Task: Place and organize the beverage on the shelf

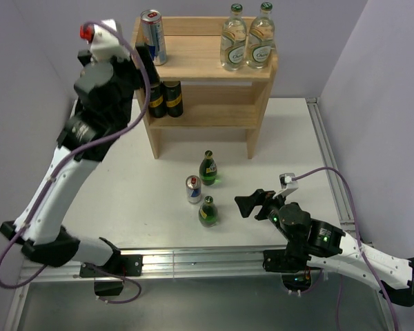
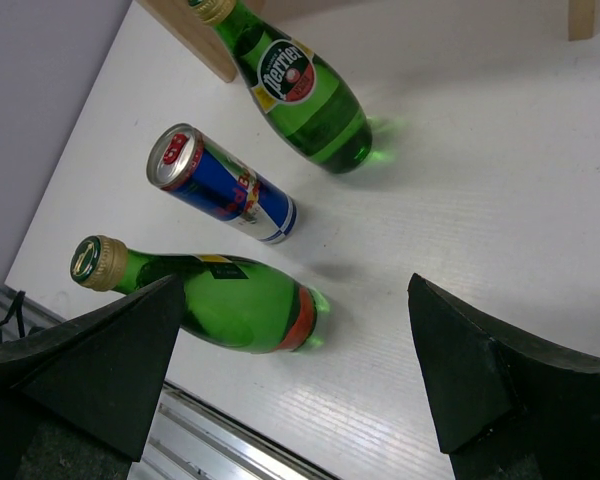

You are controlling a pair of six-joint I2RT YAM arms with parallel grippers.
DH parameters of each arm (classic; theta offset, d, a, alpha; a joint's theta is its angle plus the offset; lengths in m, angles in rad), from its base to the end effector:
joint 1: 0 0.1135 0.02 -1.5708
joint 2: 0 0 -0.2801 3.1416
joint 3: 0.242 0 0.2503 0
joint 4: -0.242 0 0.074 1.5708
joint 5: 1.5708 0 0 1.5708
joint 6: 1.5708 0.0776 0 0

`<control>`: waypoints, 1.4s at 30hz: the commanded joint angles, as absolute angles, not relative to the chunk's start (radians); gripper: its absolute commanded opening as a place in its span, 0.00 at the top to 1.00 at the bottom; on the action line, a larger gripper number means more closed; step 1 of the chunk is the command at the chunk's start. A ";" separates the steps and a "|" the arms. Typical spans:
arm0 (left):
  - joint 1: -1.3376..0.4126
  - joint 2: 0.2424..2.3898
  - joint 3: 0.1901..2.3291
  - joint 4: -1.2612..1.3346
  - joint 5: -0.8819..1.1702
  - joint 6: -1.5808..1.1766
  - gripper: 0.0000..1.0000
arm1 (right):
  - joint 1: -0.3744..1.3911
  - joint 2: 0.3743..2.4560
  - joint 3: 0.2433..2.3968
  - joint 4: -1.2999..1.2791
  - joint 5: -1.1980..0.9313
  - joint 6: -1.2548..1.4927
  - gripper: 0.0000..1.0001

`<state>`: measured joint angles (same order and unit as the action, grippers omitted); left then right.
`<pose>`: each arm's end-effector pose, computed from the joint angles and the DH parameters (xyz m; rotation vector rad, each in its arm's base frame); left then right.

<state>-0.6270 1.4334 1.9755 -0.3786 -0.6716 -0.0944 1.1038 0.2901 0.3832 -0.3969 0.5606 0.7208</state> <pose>0.2646 -0.1321 0.5897 -0.1785 1.4330 -0.1194 0.0915 0.0897 0.2341 0.0320 1.8941 0.7502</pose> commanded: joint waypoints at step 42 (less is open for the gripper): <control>-1.031 1.437 0.459 0.606 -0.491 -0.585 0.01 | 1.112 0.330 0.383 -0.356 0.583 0.724 0.00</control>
